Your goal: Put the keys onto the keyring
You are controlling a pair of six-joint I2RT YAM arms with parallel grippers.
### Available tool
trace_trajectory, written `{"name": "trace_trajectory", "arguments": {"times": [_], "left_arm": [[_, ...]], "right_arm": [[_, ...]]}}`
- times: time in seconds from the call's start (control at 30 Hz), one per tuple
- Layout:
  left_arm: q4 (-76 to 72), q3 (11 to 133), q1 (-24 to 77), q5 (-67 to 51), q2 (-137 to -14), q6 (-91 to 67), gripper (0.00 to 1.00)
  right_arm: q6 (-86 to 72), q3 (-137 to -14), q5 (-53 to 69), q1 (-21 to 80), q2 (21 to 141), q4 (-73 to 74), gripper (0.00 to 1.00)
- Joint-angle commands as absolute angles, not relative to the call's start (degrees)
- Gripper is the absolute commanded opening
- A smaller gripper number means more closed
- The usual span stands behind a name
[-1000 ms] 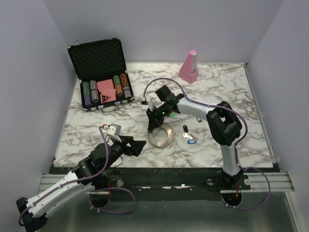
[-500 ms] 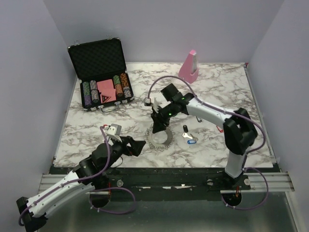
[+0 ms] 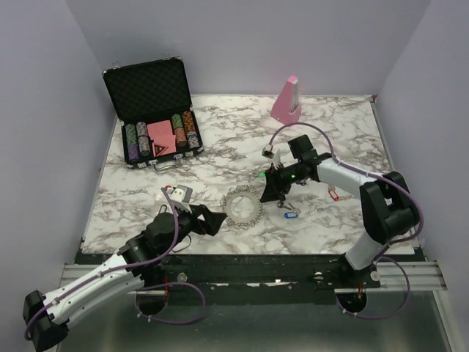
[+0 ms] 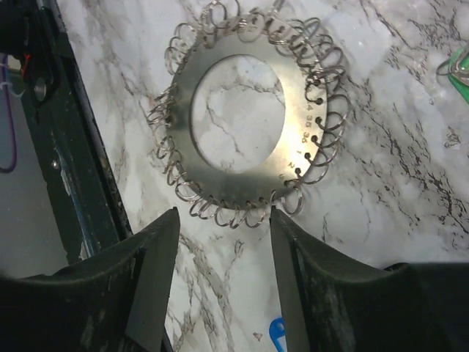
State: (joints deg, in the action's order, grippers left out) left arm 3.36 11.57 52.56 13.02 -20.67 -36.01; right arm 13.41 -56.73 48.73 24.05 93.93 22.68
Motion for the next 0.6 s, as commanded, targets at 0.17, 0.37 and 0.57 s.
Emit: {"name": "trace_trajectory", "arguments": {"times": [0.17, 0.37, 0.57], "left_arm": [[-2.37, 10.37, 52.03, 10.72, -20.66, -36.91, 0.99], [-1.85, 10.81, 51.94, 10.72, -20.92, -36.65, 0.99], [-1.85, 10.63, 51.86, 10.63, -20.74, -36.91, 0.99]], "right_arm": [[7.03, -59.5, 44.12, 23.03, 101.77, 19.42, 0.53], [7.21, -60.38, 43.5, 23.03, 103.88, 19.86, 0.5], [7.56, -61.52, 43.77, 23.11, 106.34, 21.0, 0.44]]}}
